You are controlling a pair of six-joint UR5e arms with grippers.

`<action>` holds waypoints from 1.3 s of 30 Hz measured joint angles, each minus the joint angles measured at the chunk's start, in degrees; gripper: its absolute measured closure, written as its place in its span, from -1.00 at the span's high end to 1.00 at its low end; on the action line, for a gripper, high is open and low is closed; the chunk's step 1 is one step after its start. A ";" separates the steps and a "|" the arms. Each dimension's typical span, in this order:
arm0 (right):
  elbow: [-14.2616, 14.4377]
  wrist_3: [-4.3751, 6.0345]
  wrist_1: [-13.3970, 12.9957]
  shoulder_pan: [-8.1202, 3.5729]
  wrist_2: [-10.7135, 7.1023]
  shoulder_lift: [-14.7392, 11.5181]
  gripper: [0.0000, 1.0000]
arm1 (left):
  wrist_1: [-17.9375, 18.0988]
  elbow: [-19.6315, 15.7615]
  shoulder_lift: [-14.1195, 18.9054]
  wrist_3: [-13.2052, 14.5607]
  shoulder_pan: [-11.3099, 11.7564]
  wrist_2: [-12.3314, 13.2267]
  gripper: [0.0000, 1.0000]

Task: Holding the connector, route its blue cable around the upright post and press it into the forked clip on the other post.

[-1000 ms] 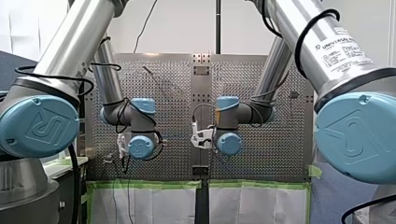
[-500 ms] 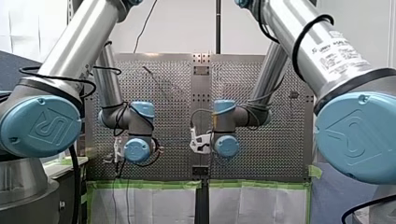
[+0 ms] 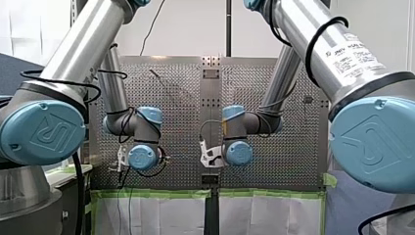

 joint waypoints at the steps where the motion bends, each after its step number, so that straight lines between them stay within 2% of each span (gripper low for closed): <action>1: 0.01 0.00 0.29 0.00 0.00 0.00 -1.00 | 0.01 -0.02 -0.02 -0.01 0.02 0.02 -1.00; 3: 0.02 0.16 0.39 -0.02 0.12 0.15 -1.00 | 0.26 -0.02 -0.04 -0.24 0.13 0.13 -1.00; 5: -0.36 0.75 0.18 0.06 0.39 -0.01 -1.00 | 0.51 0.32 0.41 -0.98 0.11 0.17 -1.00; 9: -1.16 2.48 0.09 0.40 1.12 -1.43 -1.00 | -0.26 0.70 2.11 -2.88 0.15 0.03 -0.95; 13: -1.42 4.45 0.14 0.47 0.63 -3.57 -1.00 | -2.48 0.83 4.68 -5.34 0.62 -0.62 -0.95; 16: -1.90 5.50 0.72 0.28 -0.04 -5.23 -1.00 | -4.38 1.14 6.63 -5.91 1.15 -2.04 -0.95; 28: -7.68 5.91 6.65 0.03 -2.39 -11.68 -1.00 | -11.46 7.11 13.72 -4.81 3.30 -8.68 -0.95; 33: -10.29 6.03 9.26 -0.10 -2.79 -14.29 -1.00 | -14.33 9.96 16.56 -4.87 4.10 -10.67 -0.95; 39: -13.64 6.03 12.62 -0.36 -4.38 -16.58 -1.00 | -17.53 13.16 19.78 -4.70 4.97 -12.73 -0.95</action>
